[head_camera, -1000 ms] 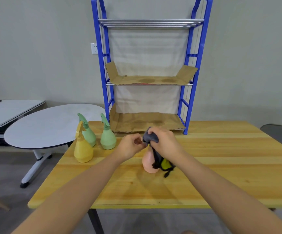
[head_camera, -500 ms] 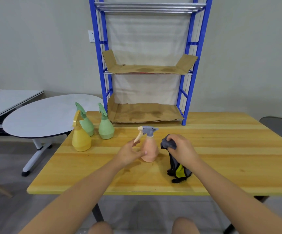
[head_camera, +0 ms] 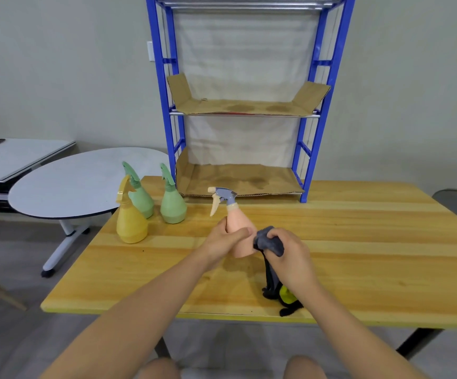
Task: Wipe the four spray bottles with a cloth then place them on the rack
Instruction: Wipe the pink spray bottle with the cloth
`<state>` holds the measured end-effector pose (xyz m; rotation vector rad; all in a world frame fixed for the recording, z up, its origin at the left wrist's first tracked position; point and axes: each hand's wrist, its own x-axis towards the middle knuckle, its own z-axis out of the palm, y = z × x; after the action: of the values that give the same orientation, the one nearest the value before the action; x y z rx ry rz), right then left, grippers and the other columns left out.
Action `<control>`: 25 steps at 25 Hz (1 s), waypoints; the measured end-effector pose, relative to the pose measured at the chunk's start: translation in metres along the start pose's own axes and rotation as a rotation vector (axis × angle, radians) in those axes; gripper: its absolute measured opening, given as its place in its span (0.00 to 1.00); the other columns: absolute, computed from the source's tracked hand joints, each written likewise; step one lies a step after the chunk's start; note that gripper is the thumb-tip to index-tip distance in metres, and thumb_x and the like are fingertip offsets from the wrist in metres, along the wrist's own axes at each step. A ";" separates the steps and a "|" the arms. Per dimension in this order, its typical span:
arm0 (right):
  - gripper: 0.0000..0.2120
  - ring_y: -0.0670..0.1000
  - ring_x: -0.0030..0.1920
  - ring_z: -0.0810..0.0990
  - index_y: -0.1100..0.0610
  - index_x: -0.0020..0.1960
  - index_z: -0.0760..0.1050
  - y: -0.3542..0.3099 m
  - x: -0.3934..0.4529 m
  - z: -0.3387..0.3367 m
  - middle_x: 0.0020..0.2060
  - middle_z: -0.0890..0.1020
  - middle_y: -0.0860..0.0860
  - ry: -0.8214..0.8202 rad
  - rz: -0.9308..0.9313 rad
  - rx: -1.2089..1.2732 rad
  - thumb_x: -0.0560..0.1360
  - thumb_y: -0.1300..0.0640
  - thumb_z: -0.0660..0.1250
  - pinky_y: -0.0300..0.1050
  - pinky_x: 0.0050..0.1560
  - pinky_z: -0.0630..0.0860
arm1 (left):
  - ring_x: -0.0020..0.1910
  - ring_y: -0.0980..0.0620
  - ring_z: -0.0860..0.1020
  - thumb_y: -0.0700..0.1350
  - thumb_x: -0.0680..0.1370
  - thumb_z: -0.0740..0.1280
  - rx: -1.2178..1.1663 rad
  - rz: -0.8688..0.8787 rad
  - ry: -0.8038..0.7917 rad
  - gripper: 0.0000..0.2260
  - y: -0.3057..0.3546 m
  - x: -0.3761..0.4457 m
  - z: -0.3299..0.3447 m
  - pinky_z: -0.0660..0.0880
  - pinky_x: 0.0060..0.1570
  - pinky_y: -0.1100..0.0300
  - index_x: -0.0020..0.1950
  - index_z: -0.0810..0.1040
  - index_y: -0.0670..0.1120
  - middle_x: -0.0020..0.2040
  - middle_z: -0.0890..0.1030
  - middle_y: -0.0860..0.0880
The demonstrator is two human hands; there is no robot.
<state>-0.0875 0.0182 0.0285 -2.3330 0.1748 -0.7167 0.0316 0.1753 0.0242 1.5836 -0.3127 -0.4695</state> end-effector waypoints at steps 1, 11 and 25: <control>0.14 0.47 0.47 0.78 0.51 0.52 0.77 -0.003 -0.001 0.003 0.47 0.80 0.45 0.034 0.020 0.032 0.70 0.63 0.73 0.36 0.46 0.72 | 0.60 0.46 0.81 0.51 0.72 0.77 -0.051 -0.006 0.003 0.29 0.002 0.000 0.002 0.80 0.61 0.44 0.69 0.70 0.50 0.63 0.81 0.45; 0.15 0.44 0.48 0.79 0.47 0.52 0.76 -0.019 0.006 -0.012 0.48 0.81 0.45 0.114 0.112 0.169 0.71 0.62 0.73 0.29 0.44 0.69 | 0.63 0.43 0.79 0.51 0.81 0.65 -0.325 -0.133 -0.084 0.15 0.030 -0.003 -0.001 0.75 0.65 0.46 0.66 0.74 0.46 0.64 0.81 0.43; 0.15 0.40 0.49 0.76 0.51 0.55 0.78 -0.038 0.000 0.003 0.50 0.79 0.43 0.012 -0.126 0.062 0.70 0.62 0.74 0.27 0.49 0.68 | 0.53 0.44 0.82 0.49 0.80 0.71 -0.250 -0.074 0.034 0.16 0.041 -0.008 0.000 0.79 0.57 0.43 0.65 0.73 0.47 0.58 0.83 0.43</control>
<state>-0.0881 0.0489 0.0512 -2.2959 0.0106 -0.7861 0.0278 0.1757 0.0658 1.3607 -0.1626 -0.5180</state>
